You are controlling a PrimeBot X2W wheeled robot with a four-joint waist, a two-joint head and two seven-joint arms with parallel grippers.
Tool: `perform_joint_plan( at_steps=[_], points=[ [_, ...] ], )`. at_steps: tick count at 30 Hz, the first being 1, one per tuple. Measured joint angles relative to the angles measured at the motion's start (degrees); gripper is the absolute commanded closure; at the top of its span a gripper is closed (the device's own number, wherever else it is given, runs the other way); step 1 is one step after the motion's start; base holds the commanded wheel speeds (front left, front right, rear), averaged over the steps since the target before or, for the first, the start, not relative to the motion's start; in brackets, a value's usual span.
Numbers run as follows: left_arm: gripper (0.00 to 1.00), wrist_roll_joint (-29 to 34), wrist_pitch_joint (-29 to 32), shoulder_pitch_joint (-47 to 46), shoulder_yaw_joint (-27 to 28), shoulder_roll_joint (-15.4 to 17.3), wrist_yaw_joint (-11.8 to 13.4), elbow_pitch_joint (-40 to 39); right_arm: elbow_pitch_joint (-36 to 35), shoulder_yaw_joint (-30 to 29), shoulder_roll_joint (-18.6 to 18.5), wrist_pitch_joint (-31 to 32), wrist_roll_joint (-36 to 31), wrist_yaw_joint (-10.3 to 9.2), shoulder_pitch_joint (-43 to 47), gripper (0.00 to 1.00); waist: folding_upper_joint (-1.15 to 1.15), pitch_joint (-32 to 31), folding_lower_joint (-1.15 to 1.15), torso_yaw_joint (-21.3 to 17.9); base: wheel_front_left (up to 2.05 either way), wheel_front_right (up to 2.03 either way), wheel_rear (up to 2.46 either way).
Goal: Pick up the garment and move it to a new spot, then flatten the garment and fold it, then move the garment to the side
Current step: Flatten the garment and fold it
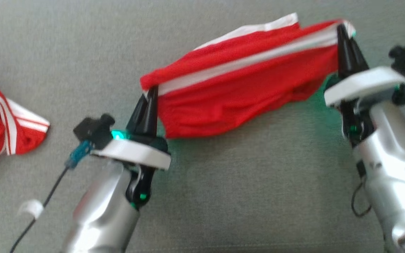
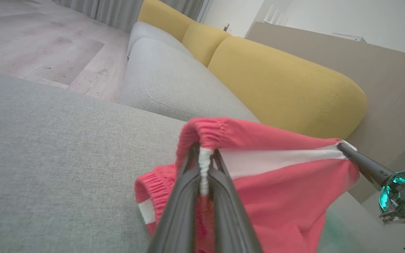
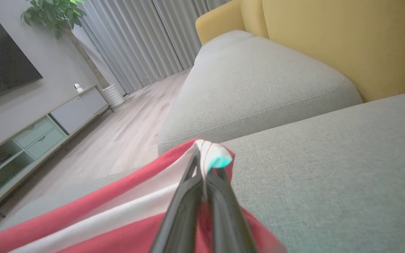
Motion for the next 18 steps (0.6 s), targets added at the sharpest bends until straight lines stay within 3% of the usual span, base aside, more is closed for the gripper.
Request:
perform_joint_plan(
  at_steps=[13,14,15,18],
  points=[
    [1.0,-4.5,0.0,-10.5,-3.0,-0.8,0.0,6.6,17.2,2.0,2.4,-1.8,-4.8,-0.01,-13.6,1.0,0.0,7.3,-0.01,2.8,0.0,0.0,0.0],
    [1.0,-4.5,0.0,-10.6,-3.0,-0.8,0.0,6.9,18.0,2.0,2.5,-2.2,-5.3,-0.01,-14.0,0.99,0.0,7.4,-0.01,2.8,0.0,0.0,0.0],
    [1.0,-4.5,0.0,-10.6,-3.1,-0.8,0.0,7.2,18.6,1.9,2.4,-2.3,-5.7,-0.01,-14.5,0.88,0.0,7.5,-0.01,2.7,0.0,0.0,0.0],
    [1.0,-4.5,0.0,-10.7,-3.1,-0.9,0.0,7.6,20.4,1.7,2.4,-3.2,-7.3,-0.01,-15.7,0.91,0.0,7.6,-0.01,2.6,0.0,0.0,0.0]
  ],
)
